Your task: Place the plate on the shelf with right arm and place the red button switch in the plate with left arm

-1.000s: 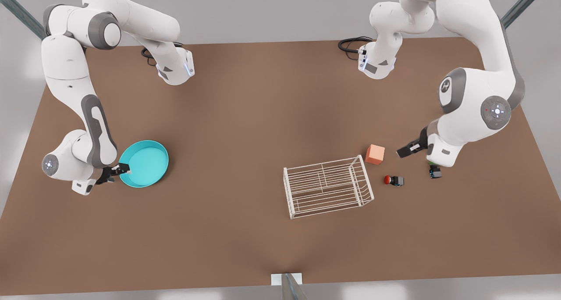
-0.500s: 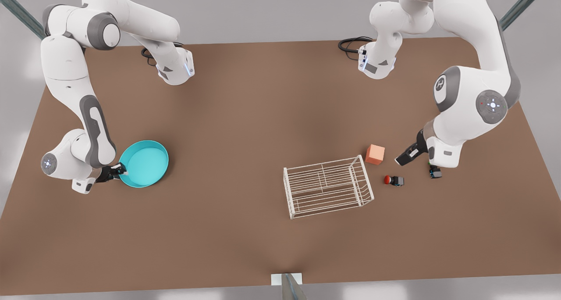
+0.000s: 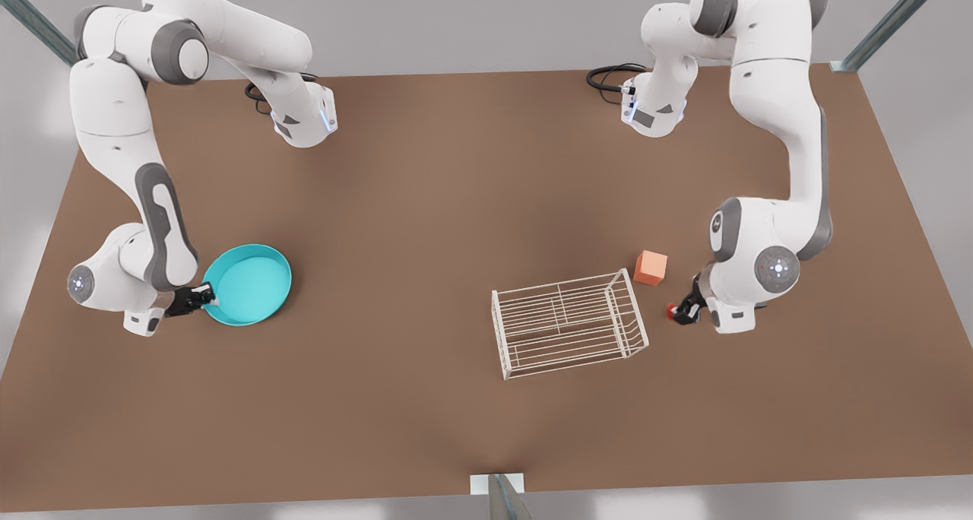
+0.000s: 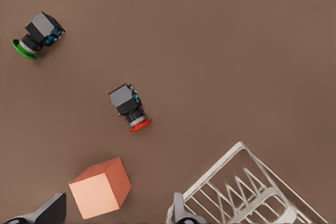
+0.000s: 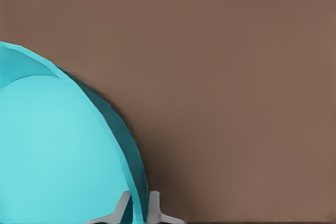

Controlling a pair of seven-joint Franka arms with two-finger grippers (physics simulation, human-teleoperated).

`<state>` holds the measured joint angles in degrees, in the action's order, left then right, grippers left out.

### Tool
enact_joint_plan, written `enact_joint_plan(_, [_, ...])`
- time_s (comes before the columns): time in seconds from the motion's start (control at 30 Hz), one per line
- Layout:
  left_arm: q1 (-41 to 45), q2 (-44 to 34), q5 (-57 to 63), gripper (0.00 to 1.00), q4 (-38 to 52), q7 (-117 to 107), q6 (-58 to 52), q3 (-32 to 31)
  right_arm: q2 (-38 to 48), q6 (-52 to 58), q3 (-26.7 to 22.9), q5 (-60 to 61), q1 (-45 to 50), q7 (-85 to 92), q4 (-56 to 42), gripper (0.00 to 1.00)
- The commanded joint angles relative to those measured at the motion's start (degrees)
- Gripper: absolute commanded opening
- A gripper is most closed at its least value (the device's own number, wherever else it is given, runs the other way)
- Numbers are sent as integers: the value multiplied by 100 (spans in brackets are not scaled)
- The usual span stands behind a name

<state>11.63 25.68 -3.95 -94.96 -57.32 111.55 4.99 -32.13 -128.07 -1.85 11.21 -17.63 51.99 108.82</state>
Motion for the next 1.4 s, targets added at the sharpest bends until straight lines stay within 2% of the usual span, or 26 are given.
enact_joint_plan(0.0, [-47,86,-1,100,-14,-1634,675,2,58,361,0,48,-4,145,-10,28])
enact_joint_plan(0.2, [-434,288,-53,100,-137,-2221,745,11,348,844,18,180,22,163,-54,26])
enact_joint_plan(0.37, [-662,306,-265,100,-146,-2285,789,11,533,1609,62,768,172,84,-405,25])
enact_joint_plan(0.53, [-619,376,-230,100,-155,-2161,807,2,612,2189,88,1260,734,-610,-792,25])
enact_joint_plan(0.7, [-548,341,-212,100,337,-1844,666,-262,656,2541,88,1305,1253,-1463,-1372,25])
enact_joint_plan(0.77, [-425,332,-185,100,302,-1915,1369,-262,647,2532,88,1305,1569,-2034,-1671,25])
enact_joint_plan(1.03, [-504,463,-168,100,74,-1642,965,-192,278,2506,88,1278,2914,-4477,-2813,25])
enact_joint_plan(1.1, [-487,298,8,100,-137,-2309,965,-192,181,2480,88,1261,3239,-5075,-3068,25])
enact_joint_plan(1.3, [-504,464,78,100,-647,-2926,1615,-139,-223,2409,88,1726,3898,-6332,-3833,25])
enact_joint_plan(1.37, [-487,464,192,100,-814,-2943,1773,-139,-390,2050,88,1858,4118,-6789,-3948,25])
